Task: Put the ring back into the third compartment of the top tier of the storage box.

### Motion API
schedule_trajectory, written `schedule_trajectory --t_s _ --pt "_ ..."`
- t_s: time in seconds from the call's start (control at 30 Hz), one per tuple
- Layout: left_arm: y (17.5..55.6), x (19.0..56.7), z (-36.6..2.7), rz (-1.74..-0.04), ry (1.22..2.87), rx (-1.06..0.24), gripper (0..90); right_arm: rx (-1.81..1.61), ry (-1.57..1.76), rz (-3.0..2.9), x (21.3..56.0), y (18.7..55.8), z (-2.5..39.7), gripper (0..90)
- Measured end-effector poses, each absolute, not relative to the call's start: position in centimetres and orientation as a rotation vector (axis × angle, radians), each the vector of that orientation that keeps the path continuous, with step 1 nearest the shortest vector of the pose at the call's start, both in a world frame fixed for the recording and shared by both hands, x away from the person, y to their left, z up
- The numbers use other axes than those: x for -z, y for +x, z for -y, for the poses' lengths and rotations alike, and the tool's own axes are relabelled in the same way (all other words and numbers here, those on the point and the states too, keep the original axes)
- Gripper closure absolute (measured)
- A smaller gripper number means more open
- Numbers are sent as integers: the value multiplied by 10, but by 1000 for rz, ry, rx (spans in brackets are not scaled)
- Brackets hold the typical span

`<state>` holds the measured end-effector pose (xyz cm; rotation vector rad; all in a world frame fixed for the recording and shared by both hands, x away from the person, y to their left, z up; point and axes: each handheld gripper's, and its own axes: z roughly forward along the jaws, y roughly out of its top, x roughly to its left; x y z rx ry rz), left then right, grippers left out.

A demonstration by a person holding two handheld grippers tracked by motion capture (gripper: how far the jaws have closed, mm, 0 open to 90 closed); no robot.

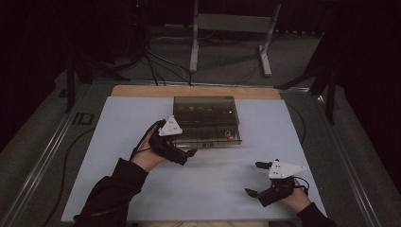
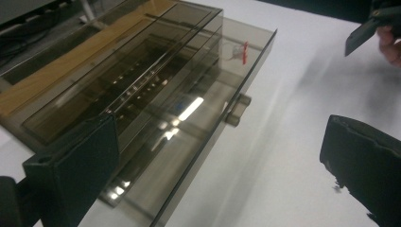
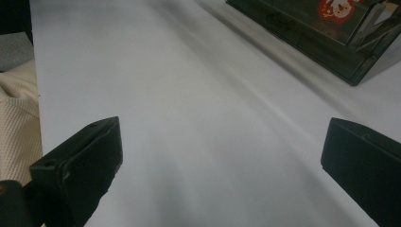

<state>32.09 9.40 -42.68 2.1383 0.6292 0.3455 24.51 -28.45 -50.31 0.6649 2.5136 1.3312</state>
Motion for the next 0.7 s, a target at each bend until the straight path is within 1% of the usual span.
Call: schedule_trajectory --t_s 0.37,0.7 --pt "312 434 -120 -676 2134 -360 0 -1329 663 -2516 503 245 284 2" --pt "299 450 -145 -728 2108 -349 0 -1329 663 -2518 504 246 283 2"
